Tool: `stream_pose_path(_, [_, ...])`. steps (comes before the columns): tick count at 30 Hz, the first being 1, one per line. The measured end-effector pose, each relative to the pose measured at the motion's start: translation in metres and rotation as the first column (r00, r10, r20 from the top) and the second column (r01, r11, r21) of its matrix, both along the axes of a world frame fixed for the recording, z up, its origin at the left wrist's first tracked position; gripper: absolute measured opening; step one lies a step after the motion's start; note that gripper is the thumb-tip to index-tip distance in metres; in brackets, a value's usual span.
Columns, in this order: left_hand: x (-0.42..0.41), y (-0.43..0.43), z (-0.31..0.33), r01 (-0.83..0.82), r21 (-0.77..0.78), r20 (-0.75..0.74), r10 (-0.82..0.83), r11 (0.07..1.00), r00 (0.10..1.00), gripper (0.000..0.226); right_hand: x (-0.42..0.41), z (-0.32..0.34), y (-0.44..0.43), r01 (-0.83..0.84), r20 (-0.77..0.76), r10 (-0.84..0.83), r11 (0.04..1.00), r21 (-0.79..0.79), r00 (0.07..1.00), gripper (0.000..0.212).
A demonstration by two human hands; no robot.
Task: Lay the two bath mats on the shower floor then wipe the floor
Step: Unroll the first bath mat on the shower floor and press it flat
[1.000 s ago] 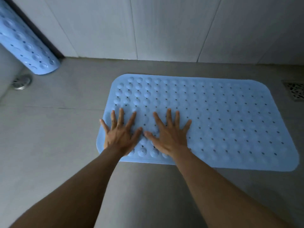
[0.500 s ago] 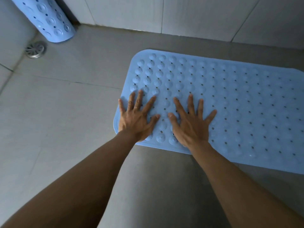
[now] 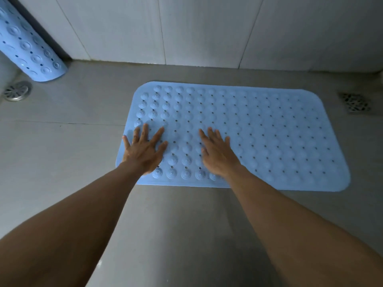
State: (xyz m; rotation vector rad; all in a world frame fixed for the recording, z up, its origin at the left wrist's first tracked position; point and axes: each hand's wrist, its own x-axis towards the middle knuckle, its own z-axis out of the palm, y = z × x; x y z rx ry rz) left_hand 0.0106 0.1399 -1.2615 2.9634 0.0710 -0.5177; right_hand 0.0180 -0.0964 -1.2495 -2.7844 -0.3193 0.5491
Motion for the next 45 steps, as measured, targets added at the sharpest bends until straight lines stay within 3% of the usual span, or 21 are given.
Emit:
stream_pose_path(2, [0.002, -0.021, 0.003, -0.028, -0.028, 0.059, 0.030, 0.999, 0.998, 0.064, -0.006, -0.001, -0.022, 0.017, 0.074, -0.016, 1.000, -0.013, 0.997, 0.060])
stream_pose_path(7, [0.004, -0.111, 0.004, 0.147, -0.049, 0.221, -0.132, 0.988, 0.966, 0.066, -0.009, -0.002, -0.100, 0.145, 0.131, -0.130, 0.984, -0.108, 0.983, 0.066])
stream_pose_path(13, [0.012, -0.232, -0.001, 0.240, -0.101, 0.233, -0.212, 0.965, 0.949, 0.065, -0.004, -0.002, -0.205, 0.288, 0.132, -0.263, 0.927, -0.240, 0.956, 0.085])
stream_pose_path(17, [0.010, -0.275, -0.008, 0.218, -0.049, 0.173, -0.207, 0.975, 0.963, 0.063, -0.006, -0.006, -0.248, 0.319, 0.085, -0.308, 0.914, -0.249, 0.948, 0.091])
stream_pose_path(23, [0.009, -0.285, -0.014, 0.161, 0.017, 0.103, -0.162, 0.987, 0.981, 0.065, -0.003, -0.019, -0.263, 0.298, 0.112, -0.280, 0.931, -0.212, 0.954, 0.094])
stream_pose_path(45, [0.016, -0.292, -0.009, 0.124, 0.054, 0.078, -0.128, 0.991, 0.989, 0.070, 0.004, -0.016, -0.268, 0.254, 0.016, -0.257, 0.941, -0.223, 0.966, 0.091])
